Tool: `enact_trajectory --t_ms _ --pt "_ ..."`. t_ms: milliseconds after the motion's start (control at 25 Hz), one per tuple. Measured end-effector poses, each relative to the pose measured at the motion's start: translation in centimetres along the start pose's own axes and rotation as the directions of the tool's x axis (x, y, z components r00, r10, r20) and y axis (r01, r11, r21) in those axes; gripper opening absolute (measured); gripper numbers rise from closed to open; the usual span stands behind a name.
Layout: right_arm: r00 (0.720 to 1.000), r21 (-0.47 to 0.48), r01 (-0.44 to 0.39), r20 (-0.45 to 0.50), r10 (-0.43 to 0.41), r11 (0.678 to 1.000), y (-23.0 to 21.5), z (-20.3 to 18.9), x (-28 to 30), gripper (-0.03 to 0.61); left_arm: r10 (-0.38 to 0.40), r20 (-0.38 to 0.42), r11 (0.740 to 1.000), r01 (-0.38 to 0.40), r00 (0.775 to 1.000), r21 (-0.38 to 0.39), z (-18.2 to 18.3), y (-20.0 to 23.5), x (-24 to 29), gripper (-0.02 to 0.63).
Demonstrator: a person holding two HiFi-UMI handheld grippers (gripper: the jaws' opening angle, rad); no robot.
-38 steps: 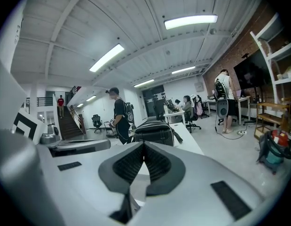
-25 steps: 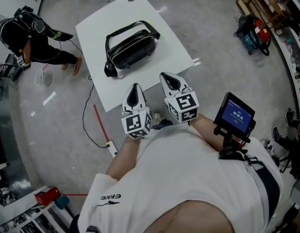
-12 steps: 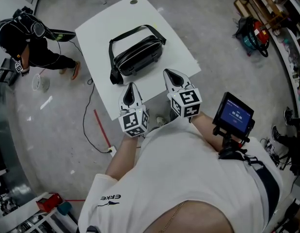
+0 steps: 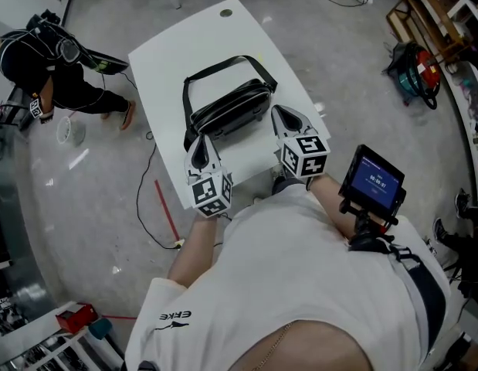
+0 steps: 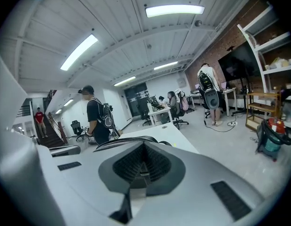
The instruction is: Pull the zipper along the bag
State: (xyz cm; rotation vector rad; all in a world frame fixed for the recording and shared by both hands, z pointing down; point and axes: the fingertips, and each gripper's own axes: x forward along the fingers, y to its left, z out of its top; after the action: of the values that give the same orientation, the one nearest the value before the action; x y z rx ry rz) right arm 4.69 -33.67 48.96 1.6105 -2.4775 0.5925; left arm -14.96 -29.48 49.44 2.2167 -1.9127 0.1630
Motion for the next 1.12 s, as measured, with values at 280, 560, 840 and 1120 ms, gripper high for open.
enact_trajectory --t_ms 280,560,840,1120 --pt "0.997 0.097 -0.003 -0.077 0.01 0.995 -7.1 -1.1 7.0 0.005 0.043 -0.047 0.999 -0.042 0.998 0.016 -0.7 0.0 7.8 0.005" --pt "0.989 0.306 -0.025 -0.128 0.067 0.952 -10.2 -3.0 10.4 0.006 0.097 -0.089 0.995 -0.093 0.991 0.045 -0.5 1.9 9.9 0.005" --pt "0.983 0.652 -0.109 -0.042 0.18 0.75 -10.0 -3.5 10.6 0.112 0.135 -0.094 0.99 -0.129 0.986 0.06 0.2 2.4 7.3 0.005" --pt "0.972 0.861 -0.147 0.035 0.231 0.487 -9.3 -4.0 10.8 0.12 0.144 -0.101 0.988 -0.138 0.984 0.063 0.6 2.3 5.5 0.005"
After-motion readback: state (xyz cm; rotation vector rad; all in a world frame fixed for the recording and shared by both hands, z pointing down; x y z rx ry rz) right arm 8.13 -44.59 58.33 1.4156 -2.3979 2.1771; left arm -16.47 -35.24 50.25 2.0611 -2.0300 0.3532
